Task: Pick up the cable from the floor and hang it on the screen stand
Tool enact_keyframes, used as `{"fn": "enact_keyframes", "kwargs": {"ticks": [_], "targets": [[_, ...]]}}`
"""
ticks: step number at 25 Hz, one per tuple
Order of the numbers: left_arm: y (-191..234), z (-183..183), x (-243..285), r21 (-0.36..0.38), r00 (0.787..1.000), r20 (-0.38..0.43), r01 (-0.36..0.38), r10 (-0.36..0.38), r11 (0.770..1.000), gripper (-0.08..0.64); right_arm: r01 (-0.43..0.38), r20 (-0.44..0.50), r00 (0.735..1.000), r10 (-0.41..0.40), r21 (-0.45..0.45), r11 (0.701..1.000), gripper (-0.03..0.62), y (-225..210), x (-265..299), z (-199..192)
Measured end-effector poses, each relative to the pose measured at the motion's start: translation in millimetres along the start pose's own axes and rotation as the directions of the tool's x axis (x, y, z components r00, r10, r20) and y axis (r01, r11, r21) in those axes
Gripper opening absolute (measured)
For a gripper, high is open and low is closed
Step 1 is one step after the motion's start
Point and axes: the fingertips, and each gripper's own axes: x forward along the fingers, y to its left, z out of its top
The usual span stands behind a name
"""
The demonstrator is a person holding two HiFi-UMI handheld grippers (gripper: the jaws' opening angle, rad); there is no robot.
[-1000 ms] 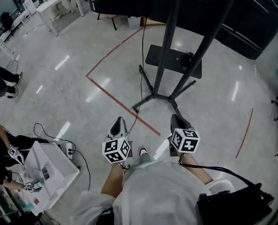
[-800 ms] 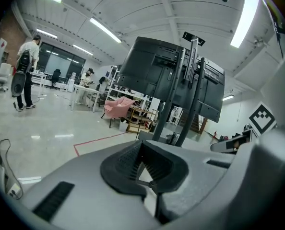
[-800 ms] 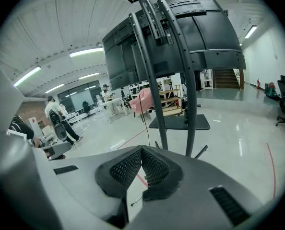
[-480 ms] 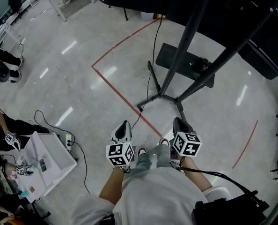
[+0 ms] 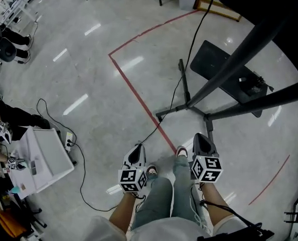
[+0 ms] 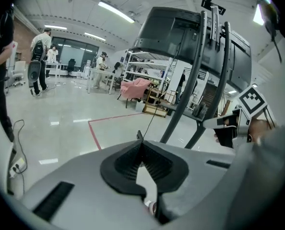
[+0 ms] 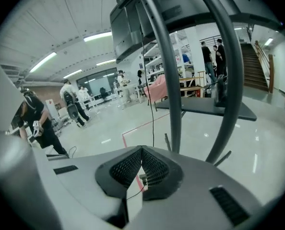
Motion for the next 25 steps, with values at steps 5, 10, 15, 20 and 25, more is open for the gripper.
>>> {"fn": "enact_keyframes", "kwargs": {"ticks": [5,10,15,20,25], "targets": [[36,-107,105,0.025,1.0,-0.005,0.008,-0.008,1.0,0.0,-0.062,0.025,0.998,0.064,-0.076,0.995,0.017,-46,106,-75],[83,-224,196,0.053,0.998,-0.053,0.026,-0.023,0.998,0.002,-0.146,-0.016,0.989,0.145,-0.136,0.98,0.017,-96,213,-172],[119,-329,288,0.138,0.989,-0.122,0.105,-0.089,0.985,0.098,-0.206,-0.021,0.978,0.206,-0.182,0.961,0.018,-128,304,-251],[130,-401,364,0.243,0.968,-0.231,0.157,-0.1,0.957,0.129,-0.239,-0.004,0.97,0.243,-0.191,0.952,0.017,-137,335,-295],[137,-431,411,0.292,0.943,-0.331,0.121,-0.019,0.949,0.132,-0.205,0.013,0.978,0.209,-0.138,0.969,0.018,-150,325,-311]]}}
